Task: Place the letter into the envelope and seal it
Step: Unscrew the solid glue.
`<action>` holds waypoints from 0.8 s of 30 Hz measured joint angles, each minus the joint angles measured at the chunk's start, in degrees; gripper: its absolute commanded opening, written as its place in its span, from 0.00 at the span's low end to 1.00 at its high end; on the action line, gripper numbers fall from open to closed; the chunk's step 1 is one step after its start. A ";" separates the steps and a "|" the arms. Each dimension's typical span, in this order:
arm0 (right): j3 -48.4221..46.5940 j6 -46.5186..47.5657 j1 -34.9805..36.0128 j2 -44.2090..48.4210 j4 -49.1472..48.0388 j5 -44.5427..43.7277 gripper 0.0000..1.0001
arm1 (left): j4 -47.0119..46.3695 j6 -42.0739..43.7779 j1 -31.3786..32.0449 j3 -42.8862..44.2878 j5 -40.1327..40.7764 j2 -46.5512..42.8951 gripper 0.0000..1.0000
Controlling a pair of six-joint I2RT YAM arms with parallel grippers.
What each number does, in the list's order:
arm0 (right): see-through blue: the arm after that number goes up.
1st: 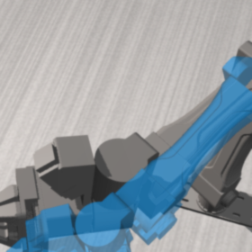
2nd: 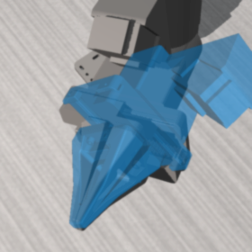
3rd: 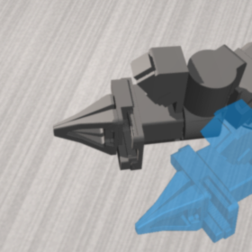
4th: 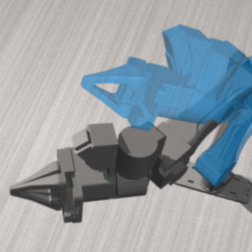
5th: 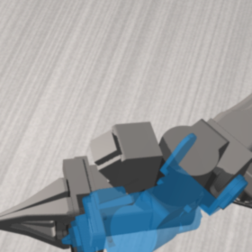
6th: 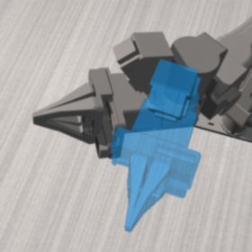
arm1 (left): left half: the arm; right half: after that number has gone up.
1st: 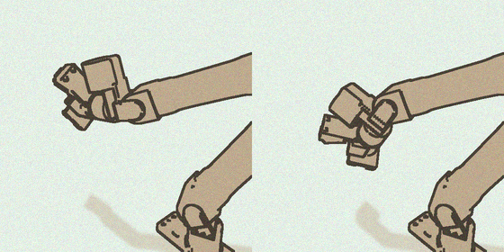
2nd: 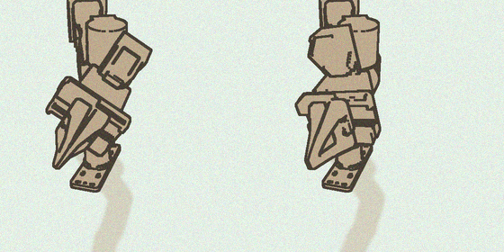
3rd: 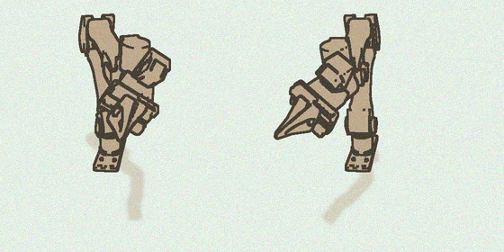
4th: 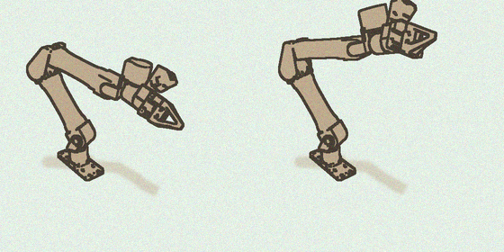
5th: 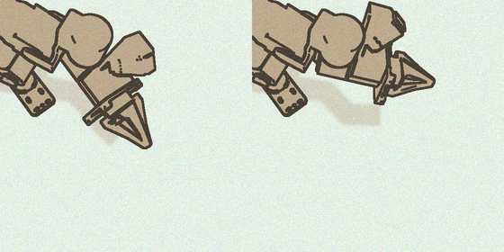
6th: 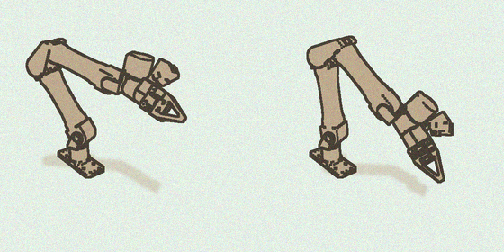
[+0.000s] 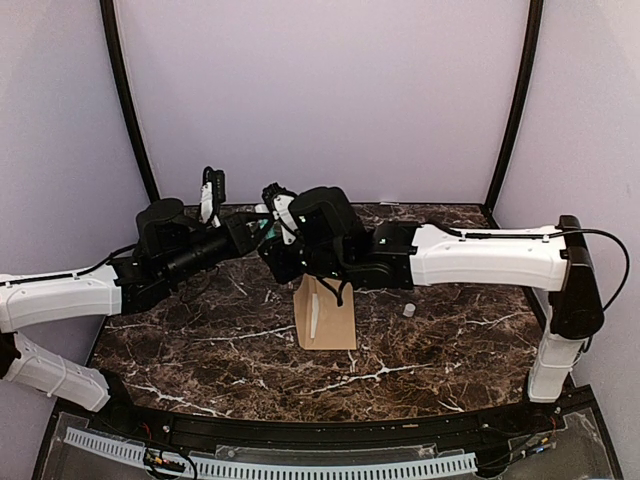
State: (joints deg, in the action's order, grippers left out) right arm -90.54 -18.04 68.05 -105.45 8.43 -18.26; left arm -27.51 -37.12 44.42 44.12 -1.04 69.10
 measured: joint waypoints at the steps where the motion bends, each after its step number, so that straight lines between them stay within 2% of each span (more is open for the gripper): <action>1: 0.00 -0.04 0.00 0.00 0.20 0.02 0.32 | -0.02 0.00 0.00 0.00 0.00 0.00 0.00; 12: -0.04 -2.10 0.00 0.00 0.83 -1.20 0.01 | -0.20 0.02 0.11 0.00 0.09 0.00 0.00; 18: 2.80 -2.84 -0.42 1.18 -2.45 0.39 0.00 | -0.33 0.76 0.11 -0.02 -0.96 0.00 0.00; 21: 8.68 -3.54 -1.57 4.79 -7.85 5.46 0.00 | -1.73 1.79 0.11 -0.33 -3.43 -0.26 0.00; 24: 15.98 -4.15 -3.34 9.68 -15.45 14.97 0.00 | -5.03 3.02 0.42 -1.18 -8.15 -1.18 0.00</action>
State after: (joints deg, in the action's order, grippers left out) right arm -74.56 -22.20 64.71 -95.77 -7.03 -3.29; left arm -32.53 -34.11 44.84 42.94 -9.19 67.92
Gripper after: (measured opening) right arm 0.203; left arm 0.218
